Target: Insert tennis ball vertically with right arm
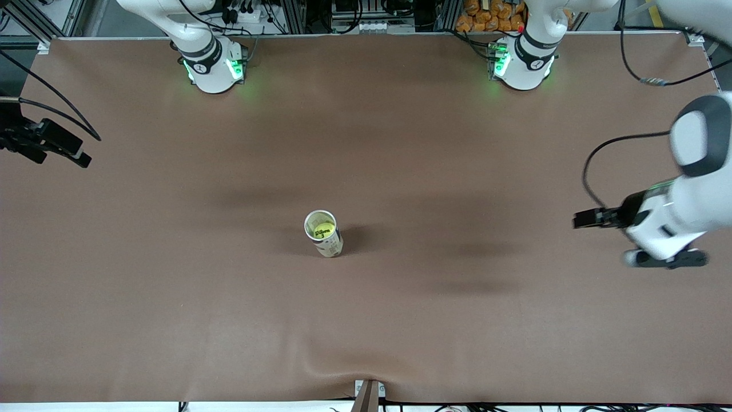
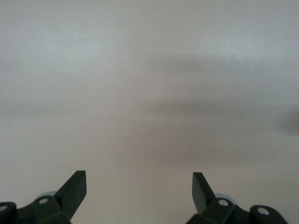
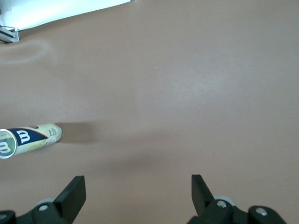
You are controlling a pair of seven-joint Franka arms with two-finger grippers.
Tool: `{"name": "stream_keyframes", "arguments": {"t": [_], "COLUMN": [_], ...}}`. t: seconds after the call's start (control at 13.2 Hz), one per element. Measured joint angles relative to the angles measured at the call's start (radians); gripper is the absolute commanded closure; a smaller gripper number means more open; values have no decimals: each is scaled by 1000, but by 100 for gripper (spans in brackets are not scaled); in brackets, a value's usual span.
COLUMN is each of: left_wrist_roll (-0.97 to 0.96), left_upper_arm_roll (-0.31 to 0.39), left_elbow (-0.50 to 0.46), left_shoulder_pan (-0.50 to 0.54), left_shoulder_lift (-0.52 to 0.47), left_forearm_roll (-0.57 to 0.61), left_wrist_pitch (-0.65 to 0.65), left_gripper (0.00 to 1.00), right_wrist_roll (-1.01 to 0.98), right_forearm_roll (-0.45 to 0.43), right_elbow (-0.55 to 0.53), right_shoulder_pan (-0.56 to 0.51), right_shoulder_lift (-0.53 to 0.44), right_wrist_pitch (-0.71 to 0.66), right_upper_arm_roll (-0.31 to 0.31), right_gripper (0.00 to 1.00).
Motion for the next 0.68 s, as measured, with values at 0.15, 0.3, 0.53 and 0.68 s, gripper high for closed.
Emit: {"name": "stream_keyframes", "arguments": {"t": [0.15,0.3,0.53,0.68], "left_wrist_roll": [-17,-42,-76,-76], "left_upper_arm_roll": [-24,-141,-266,-297], "left_elbow": [1,0,4,4], "left_shoulder_pan": [37,130,225,253], "left_shoulder_lift": [-62,-110,-154,-179], "left_forearm_roll": [19,82,124,154], "left_wrist_pitch": [-44,-92,-131,-150], "left_gripper": [0,0,0,0], "right_wrist_roll": [-5,-9,-17,-19], "right_forearm_roll": [0,0,0,-11], "right_elbow": [0,1,1,1], "right_shoulder_pan": [0,-1,2,25], "right_shoulder_lift": [0,0,0,0], "right_wrist_pitch": [-10,-24,-29,-30], "right_upper_arm_roll": [-1,-5,-2,1], "right_gripper": [0,0,0,0]}}
